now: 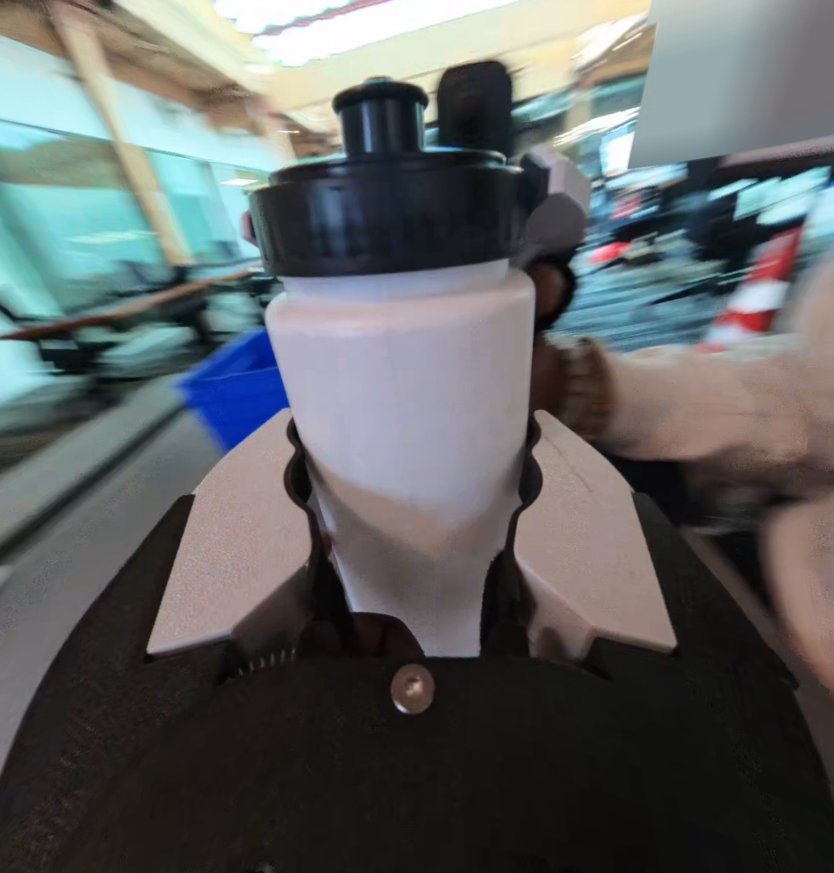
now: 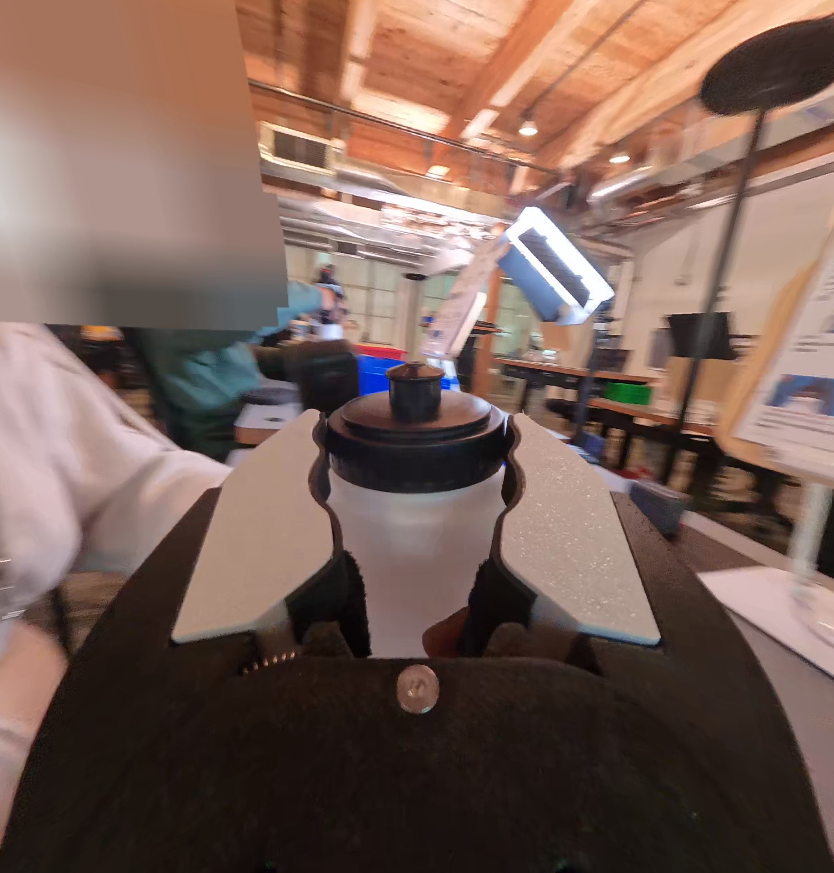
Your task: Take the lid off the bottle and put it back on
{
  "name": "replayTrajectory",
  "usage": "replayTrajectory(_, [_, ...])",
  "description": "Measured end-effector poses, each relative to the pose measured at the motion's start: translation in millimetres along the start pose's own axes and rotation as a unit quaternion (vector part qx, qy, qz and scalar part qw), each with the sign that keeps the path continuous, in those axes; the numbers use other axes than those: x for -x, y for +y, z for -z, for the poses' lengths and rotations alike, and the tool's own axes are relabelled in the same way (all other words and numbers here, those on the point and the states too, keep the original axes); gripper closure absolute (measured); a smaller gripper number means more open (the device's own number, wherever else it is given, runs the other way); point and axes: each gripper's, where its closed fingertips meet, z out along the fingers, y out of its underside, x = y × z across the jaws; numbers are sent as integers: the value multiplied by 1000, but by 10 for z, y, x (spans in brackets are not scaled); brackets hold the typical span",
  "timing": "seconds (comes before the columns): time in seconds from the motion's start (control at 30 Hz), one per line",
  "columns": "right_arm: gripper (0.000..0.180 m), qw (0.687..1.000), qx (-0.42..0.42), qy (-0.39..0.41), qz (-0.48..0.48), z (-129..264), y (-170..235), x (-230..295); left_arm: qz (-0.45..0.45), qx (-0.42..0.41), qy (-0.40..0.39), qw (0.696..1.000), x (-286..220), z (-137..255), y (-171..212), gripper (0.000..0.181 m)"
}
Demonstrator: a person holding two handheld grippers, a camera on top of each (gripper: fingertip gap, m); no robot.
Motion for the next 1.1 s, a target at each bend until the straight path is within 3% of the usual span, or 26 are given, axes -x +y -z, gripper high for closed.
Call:
replayTrajectory(0.1, [109,990,-15,-106,-88,-11,-41,238,75,-37,148,985,-356,63,-82,93])
replayTrajectory(0.2, [109,980,-26,-147,-134,6,-73,307,98,-48,179,978,-441,73,-117,93])
replayTrajectory(0.27, [109,985,-39,-120,-120,8,-95,225,97,-49,138,984,-330,44,-123,93])
replayTrajectory(0.37, [103,995,-77,-18,-64,65,-176,-43,72,-34,-34,996,127,9,-63,93])
replayTrajectory(0.43, [97,995,-79,46,-35,103,-185,-202,37,1,-170,985,457,77,44,93])
replayTrajectory(0.5, [92,994,-53,98,-3,90,-108,-307,-2,31,-254,967,620,144,115,93])
replayTrajectory(0.63, [86,988,9,150,47,1,82,-381,-55,50,-284,956,577,115,98,93])
replayTrajectory(0.73, [105,990,16,132,50,-28,107,-316,-90,60,-269,957,487,57,83,93])
replayTrajectory(0.8, [106,992,19,114,46,-20,96,-266,-79,51,-225,970,417,32,72,92])
replayTrajectory(0.9, [107,999,15,41,25,-19,48,-84,-1,4,-51,999,90,-25,18,93])
replayTrajectory(0.97, [107,999,3,-38,-19,-30,9,114,53,-20,79,995,-200,11,-43,93])
replayTrajectory(1.1, [107,981,-12,-159,-114,-7,-51,388,112,-48,222,967,-548,130,-152,93])
